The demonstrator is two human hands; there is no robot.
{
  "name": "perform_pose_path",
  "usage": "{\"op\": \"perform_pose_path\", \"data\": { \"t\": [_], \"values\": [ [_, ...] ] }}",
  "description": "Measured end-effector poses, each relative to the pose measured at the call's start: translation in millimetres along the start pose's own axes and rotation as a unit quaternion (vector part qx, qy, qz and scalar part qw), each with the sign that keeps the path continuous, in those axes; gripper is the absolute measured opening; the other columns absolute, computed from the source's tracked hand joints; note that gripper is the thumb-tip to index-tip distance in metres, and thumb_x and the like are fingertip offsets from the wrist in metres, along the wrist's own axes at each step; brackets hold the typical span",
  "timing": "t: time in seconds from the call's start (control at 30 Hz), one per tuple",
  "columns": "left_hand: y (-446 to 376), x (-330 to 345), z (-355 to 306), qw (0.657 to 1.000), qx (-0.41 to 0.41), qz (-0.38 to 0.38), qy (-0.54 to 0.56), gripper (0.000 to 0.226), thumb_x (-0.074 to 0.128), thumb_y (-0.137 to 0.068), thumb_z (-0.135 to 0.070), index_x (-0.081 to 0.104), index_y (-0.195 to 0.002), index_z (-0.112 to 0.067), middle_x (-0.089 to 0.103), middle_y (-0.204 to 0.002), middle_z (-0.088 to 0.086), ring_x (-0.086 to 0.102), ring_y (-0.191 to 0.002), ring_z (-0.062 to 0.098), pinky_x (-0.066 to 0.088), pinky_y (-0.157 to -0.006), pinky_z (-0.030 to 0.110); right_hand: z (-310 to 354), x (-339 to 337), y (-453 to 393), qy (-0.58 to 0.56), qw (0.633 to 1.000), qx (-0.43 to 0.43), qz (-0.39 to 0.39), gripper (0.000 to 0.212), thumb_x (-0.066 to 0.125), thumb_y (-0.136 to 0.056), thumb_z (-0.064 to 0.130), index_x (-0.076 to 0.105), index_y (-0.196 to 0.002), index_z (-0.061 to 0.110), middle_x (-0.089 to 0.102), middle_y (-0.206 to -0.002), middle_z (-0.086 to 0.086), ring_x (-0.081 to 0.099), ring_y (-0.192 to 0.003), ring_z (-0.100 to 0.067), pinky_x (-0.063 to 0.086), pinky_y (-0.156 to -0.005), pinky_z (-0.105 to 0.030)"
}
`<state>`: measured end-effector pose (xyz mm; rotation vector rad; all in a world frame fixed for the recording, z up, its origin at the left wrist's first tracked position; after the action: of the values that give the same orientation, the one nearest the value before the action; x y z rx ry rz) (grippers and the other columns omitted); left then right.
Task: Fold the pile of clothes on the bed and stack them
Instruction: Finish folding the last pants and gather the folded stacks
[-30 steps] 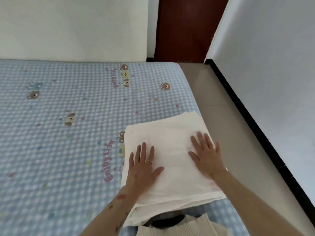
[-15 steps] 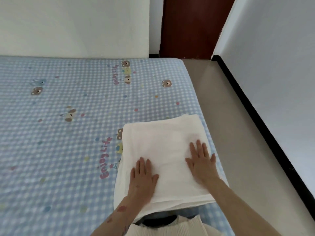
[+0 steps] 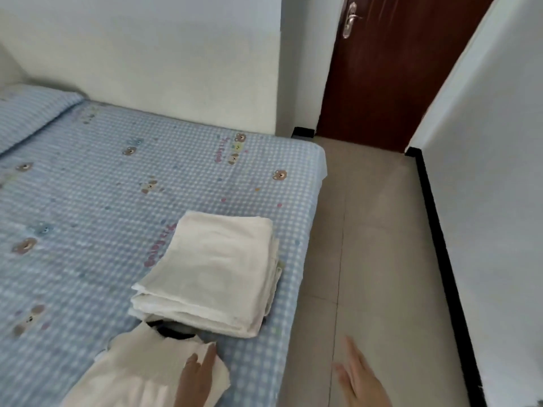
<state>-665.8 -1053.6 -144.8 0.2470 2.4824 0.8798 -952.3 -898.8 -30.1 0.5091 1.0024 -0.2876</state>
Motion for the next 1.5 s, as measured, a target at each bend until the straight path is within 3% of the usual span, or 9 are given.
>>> {"op": "perform_pose_path", "data": {
  "t": [0.07,0.17,0.27,0.4,0.5,0.57,0.93,1.17,1.5],
  "values": [
    [13,7,-14,0.995,0.052,-0.063,-0.065,0.097,0.049,-0.072,0.013,-0.002,-0.149,-0.016,0.065,-0.106,0.033,0.071,-0.079,0.036,0.055,-0.072,0.023,-22,-32,-8,-0.034,0.999,0.004,0.028,0.066,0.053,-0.095,0.021,0.017,-0.146,-0.002,0.019,-0.156,-0.015,0.038,-0.138,-0.013,0.025,-0.107,-0.015],
    [29,-21,-24,0.979,0.044,-0.184,0.071,0.062,0.029,-0.094,-0.001,0.003,-0.146,-0.024,0.056,-0.121,0.032,0.068,-0.095,0.021,0.046,-0.081,0.017,-21,-64,-48,-0.08,0.996,-0.028,0.0,0.062,0.042,-0.098,0.03,0.013,-0.151,0.012,0.019,-0.158,-0.005,0.026,-0.144,-0.017,0.02,-0.113,-0.025],
    [38,-20,4,0.94,-0.103,-0.223,0.236,0.057,0.052,-0.093,-0.043,0.039,-0.14,-0.013,0.047,-0.137,0.024,0.048,-0.123,0.033,0.035,-0.099,0.037,34,-67,-100,-0.074,0.992,-0.101,0.028,0.07,0.027,-0.093,0.053,0.004,-0.152,0.023,0.006,-0.16,0.004,0.018,-0.146,-0.014,0.018,-0.118,-0.031],
    [20,-31,-15,0.928,-0.117,-0.233,0.266,0.044,0.064,-0.084,-0.046,0.056,-0.071,-0.005,0.059,-0.054,0.006,0.053,-0.062,0.027,0.04,-0.071,0.037,118,-55,-170,-0.05,0.977,-0.186,0.092,0.073,0.023,-0.094,0.057,-0.008,-0.151,0.025,-0.008,-0.16,0.006,-0.003,-0.147,-0.009,0.006,-0.12,-0.032],
    [-6,-36,-21,0.899,-0.144,-0.262,0.319,0.078,0.068,-0.08,-0.048,0.039,-0.131,0.003,0.059,-0.116,0.02,0.056,-0.106,0.036,0.043,-0.095,0.045,170,-43,-226,0.029,0.966,-0.24,0.097,0.073,0.022,-0.096,0.055,-0.014,-0.15,0.021,-0.009,-0.16,0.0,-0.005,-0.147,-0.014,0.003,-0.12,-0.039],
    [-31,-33,-19,0.883,-0.178,-0.28,0.331,0.094,0.069,-0.079,-0.049,0.025,-0.14,0.007,0.044,-0.137,0.026,0.045,-0.124,0.04,0.036,-0.105,0.048,195,-24,-265,0.098,0.955,-0.258,0.107,0.072,0.02,-0.098,0.054,-0.016,-0.149,0.017,-0.009,-0.16,-0.005,-0.007,-0.148,-0.018,0.002,-0.12,-0.043],
    [-83,1,13,0.814,-0.242,-0.353,0.393,0.088,0.086,-0.064,-0.028,0.036,-0.13,0.002,0.048,-0.128,0.012,0.048,-0.12,0.031,0.038,-0.097,0.036,243,117,-398,0.145,0.912,-0.232,0.305,0.099,0.042,-0.087,0.066,-0.017,-0.149,0.016,-0.003,-0.16,-0.011,0.004,-0.148,-0.023,0.014,-0.119,-0.042],
    [-106,20,50,0.762,-0.226,-0.403,0.454,0.067,0.09,-0.049,-0.047,0.058,-0.104,-0.027,0.062,-0.099,-0.016,0.056,-0.082,0.001,0.04,-0.084,0.027,214,211,-445,0.066,0.888,-0.098,0.444,0.118,0.065,-0.075,0.062,-0.015,-0.15,0.018,0.01,-0.16,-0.007,0.018,-0.146,-0.023,0.02,-0.118,-0.033],
    [-121,42,73,0.77,-0.213,-0.35,0.489,0.039,0.081,-0.062,-0.044,0.064,-0.098,-0.045,0.069,-0.088,-0.032,0.065,-0.078,-0.011,0.047,-0.056,0.002,197,263,-428,-0.002,0.831,-0.106,0.547,0.1,0.055,-0.067,0.074,0.019,-0.15,0.03,0.039,-0.149,0.003,0.044,-0.129,-0.015,0.031,-0.111,-0.033]
  ]
}}
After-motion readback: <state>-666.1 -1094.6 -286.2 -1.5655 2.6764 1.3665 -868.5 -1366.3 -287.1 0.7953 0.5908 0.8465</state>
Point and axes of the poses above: each hand's wrist, its own y-axis away from the middle knuckle, its own x-axis out of the palm, z = x × y, the point moved 10 cm from there along -y, towards the middle knuckle
